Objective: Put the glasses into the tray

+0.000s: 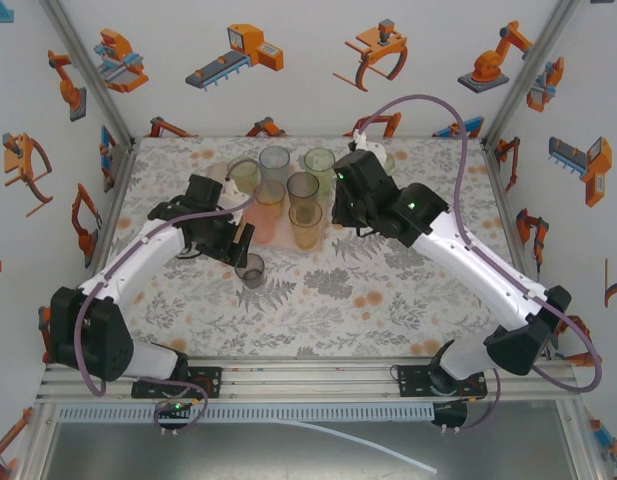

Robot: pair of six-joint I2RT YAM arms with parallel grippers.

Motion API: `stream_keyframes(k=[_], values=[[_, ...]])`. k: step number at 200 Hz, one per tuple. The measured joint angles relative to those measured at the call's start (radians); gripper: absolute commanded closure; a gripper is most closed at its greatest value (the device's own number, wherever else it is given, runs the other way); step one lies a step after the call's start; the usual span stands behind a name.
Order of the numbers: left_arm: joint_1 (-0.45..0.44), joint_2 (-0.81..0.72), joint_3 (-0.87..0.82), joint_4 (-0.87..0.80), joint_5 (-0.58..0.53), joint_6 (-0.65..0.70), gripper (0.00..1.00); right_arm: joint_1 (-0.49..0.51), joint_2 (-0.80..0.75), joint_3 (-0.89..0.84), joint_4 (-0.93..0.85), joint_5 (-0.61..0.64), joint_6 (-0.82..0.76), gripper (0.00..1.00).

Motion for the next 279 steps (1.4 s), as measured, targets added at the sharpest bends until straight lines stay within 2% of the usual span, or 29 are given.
stream_keyframes(k=[21, 34, 78, 102, 140, 153, 181, 194, 207, 259, 279], values=[[-0.012, 0.042, 0.0, 0.029, -0.035, -0.006, 0.44, -0.005, -0.009, -0.035, -0.003, 0.008, 0.012, 0.67], [-0.013, 0.063, 0.0, 0.04, -0.047, -0.014, 0.5, -0.008, -0.014, -0.05, -0.002, 0.01, 0.016, 0.67], [-0.015, 0.09, -0.001, 0.052, -0.027, -0.038, 0.52, -0.016, -0.027, -0.074, -0.002, 0.023, 0.018, 0.67], [-0.023, 0.091, -0.013, 0.063, -0.023, -0.046, 0.65, -0.019, -0.045, -0.098, 0.002, 0.024, 0.018, 0.67], [-0.033, 0.101, -0.027, 0.065, -0.026, -0.05, 0.66, -0.022, -0.063, -0.129, 0.008, 0.024, 0.025, 0.67], [-0.033, 0.107, -0.027, 0.066, -0.026, -0.051, 0.74, -0.024, -0.066, -0.133, 0.01, 0.024, 0.026, 0.67], [-0.037, 0.113, -0.03, 0.068, -0.03, -0.054, 0.76, -0.028, -0.072, -0.138, 0.013, 0.027, 0.026, 0.67], [-0.037, 0.113, -0.031, 0.069, -0.032, -0.055, 0.85, -0.03, -0.077, -0.141, 0.014, 0.031, 0.027, 0.67], [-0.037, 0.113, -0.031, 0.07, -0.038, -0.056, 0.89, -0.031, -0.081, -0.142, 0.014, 0.032, 0.029, 0.67], [-0.037, 0.111, -0.012, 0.024, -0.05, -0.055, 0.98, -0.039, -0.083, -0.15, 0.028, 0.035, 0.029, 0.67], [-0.037, 0.098, 0.013, -0.023, -0.056, -0.051, 0.98, -0.045, -0.083, -0.155, 0.028, 0.035, 0.029, 0.67]])
